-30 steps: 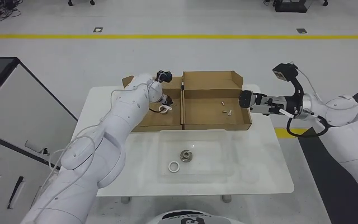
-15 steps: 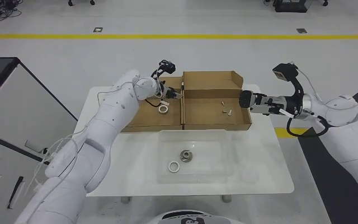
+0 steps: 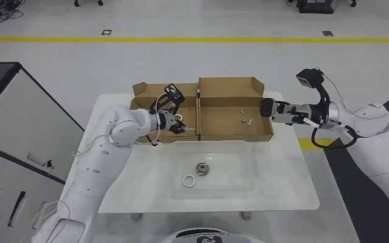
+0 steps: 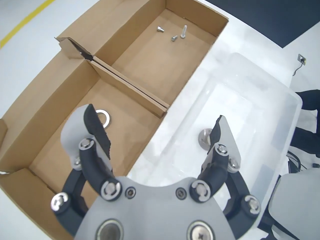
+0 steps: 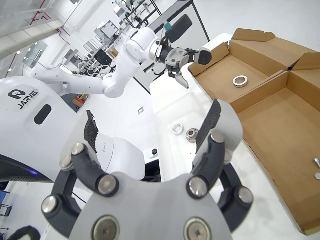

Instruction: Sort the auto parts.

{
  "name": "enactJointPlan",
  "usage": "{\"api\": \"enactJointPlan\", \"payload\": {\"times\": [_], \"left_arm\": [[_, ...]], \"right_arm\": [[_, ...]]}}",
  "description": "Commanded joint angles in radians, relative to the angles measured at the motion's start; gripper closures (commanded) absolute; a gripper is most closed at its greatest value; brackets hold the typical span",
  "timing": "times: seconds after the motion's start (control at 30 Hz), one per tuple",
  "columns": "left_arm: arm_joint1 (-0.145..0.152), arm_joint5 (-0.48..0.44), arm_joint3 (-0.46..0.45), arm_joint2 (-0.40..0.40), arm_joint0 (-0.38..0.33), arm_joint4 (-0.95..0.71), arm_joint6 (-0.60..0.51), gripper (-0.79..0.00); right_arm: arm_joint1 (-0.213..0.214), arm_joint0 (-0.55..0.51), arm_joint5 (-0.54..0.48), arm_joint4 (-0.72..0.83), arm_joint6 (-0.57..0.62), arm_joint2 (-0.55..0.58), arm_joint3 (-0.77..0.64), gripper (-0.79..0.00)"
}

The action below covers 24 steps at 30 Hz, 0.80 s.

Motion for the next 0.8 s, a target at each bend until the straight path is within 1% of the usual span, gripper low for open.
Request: {"api": "enactJointPlan", "payload": {"times": [0.0,0.13,0.27,0.47,0.63,0.77], "left_arm": [[0.009,-0.015,-0.053,-0.012,0.033,-0.017,-0.043,-0.785],[0.021,-0.033,-0.113,-0.015,0.064,-0.054,-0.111,-0.785],[0.029,-0.039,-0.149,0.011,0.067,-0.080,-0.182,-0.785],[0.033,0.014,-0.161,0.086,0.033,-0.087,-0.239,-0.785],[0.030,0.052,-0.159,0.162,0.003,-0.090,-0.279,-0.785],[0.025,0.100,-0.148,0.210,-0.026,-0.084,-0.301,-0.785]], "right_arm": [[0.000,0.000,0.000,0.000,0.000,0.000,0.000,-0.785],[0.000,0.000,0.000,0.000,0.000,0.000,0.000,-0.785],[0.000,0.000,0.000,0.000,0.000,0.000,0.000,-0.785],[0.000,0.000,0.000,0.000,0.000,0.000,0.000,-0.785],[0.000,0.000,0.000,0.000,0.000,0.000,0.000,-0.785],[0.000,0.000,0.000,0.000,0.000,0.000,0.000,-0.785]]}}
